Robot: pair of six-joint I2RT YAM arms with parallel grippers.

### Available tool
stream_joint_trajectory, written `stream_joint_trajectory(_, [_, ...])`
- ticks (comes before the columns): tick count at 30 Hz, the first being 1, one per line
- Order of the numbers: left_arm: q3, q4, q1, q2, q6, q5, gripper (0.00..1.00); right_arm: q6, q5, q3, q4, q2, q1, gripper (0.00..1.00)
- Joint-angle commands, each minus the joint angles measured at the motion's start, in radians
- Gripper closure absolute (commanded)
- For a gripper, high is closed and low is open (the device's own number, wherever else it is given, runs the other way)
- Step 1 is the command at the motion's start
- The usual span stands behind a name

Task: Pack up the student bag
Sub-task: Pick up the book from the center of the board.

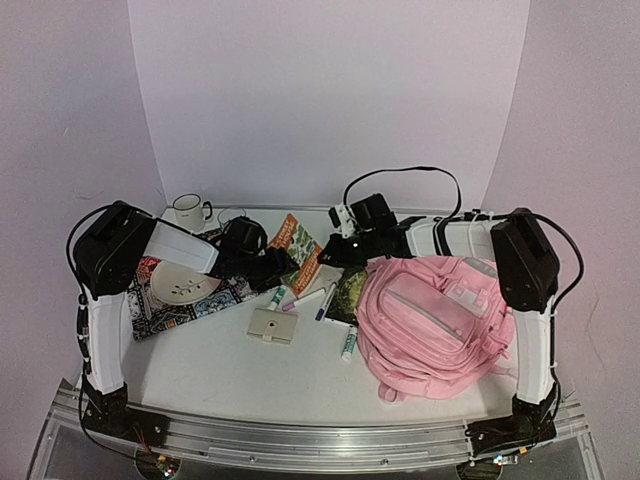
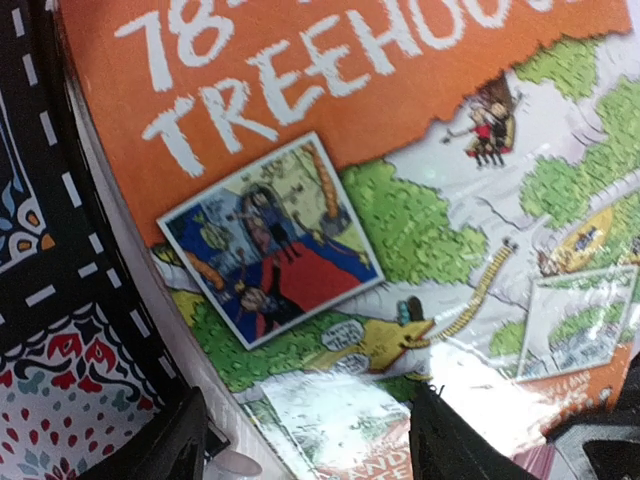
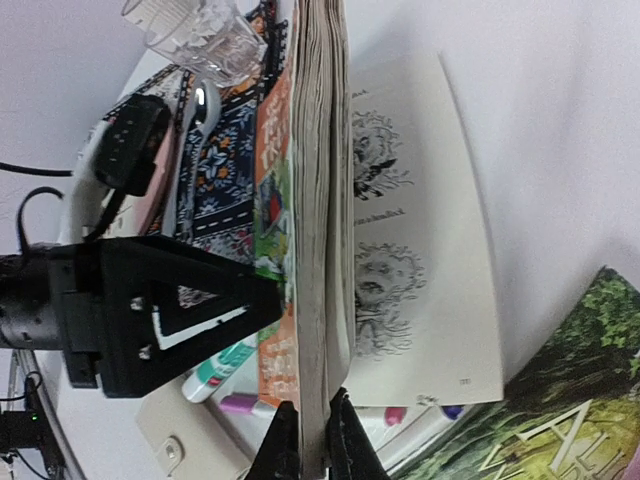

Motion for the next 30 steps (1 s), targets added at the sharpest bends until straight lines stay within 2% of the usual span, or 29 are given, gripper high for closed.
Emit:
stream_joint_trajectory(1, [-0.053,0.086,-0.015,-0.072,-0.092,0.038,0.25,0.083,-0.08,-0.047,0.106,-0.146,0.003,1.0])
stream_joint_trajectory(5, [-0.095,0.163,-0.015,-0.094,-0.153,0.049,0.19,0.125,-0.117,-0.059,0.153,-0.186,0.002,1.0])
stream_joint_trajectory(11, [-0.175,0.276,-0.014,-0.147,-0.223,0.053,0.15,0.147,-0.152,-0.018,0.163,-0.219,0.002,1.0])
stream_joint_trajectory(16, [-0.277,0.484,-0.014,-0.174,-0.318,0.067,0.11,0.19,-0.171,-0.057,0.209,-0.268,0.002,1.0])
stream_joint_trajectory(25, [-0.282,0.777,-0.027,-0.064,-0.464,0.161,0.1,0.279,-0.178,-0.197,0.326,-0.308,0.003,1.0])
stream_joint_trajectory(30, [-0.253,0.844,-0.051,-0.025,-0.49,0.185,0.12,0.31,-0.165,-0.251,0.363,-0.3,0.003,1.0])
